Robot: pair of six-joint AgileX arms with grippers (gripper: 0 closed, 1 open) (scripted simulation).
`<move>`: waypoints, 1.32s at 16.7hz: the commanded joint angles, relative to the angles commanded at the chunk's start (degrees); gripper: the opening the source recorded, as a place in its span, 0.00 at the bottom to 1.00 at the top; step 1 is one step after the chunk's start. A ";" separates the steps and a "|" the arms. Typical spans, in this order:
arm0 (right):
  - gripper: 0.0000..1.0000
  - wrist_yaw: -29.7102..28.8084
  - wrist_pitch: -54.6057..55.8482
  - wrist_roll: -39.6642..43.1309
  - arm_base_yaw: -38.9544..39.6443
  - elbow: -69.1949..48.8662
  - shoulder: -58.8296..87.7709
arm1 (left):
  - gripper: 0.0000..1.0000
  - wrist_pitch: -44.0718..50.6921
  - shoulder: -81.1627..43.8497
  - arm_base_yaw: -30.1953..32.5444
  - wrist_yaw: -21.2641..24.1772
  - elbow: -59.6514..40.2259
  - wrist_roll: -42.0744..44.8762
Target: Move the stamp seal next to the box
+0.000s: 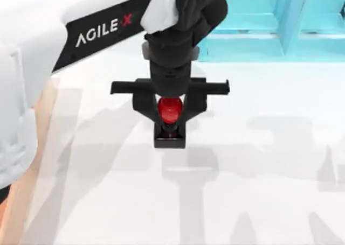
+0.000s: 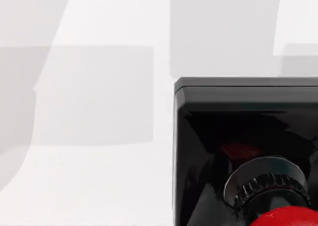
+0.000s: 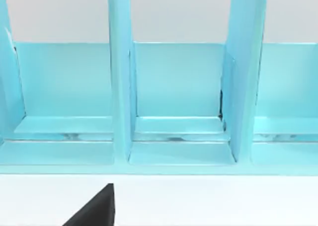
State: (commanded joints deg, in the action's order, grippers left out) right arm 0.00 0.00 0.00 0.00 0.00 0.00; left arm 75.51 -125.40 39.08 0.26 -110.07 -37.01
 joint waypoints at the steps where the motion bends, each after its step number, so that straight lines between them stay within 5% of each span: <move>1: 1.00 0.00 0.00 0.00 0.00 0.00 0.00 | 0.00 0.37 2.24 -1.29 -0.02 1.92 1.21; 12: 1.00 0.00 0.00 0.00 0.00 0.00 0.00 | 0.00 6.59 34.55 -18.95 -0.33 27.20 18.11; 22: 1.00 0.00 0.00 0.00 0.00 0.00 0.00 | 0.00 2.57 36.09 -19.90 -0.42 32.38 19.14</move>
State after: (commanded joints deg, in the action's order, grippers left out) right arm 0.00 0.00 0.00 0.00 0.00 0.00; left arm 78.08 -89.31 19.17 -0.16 -77.69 -17.87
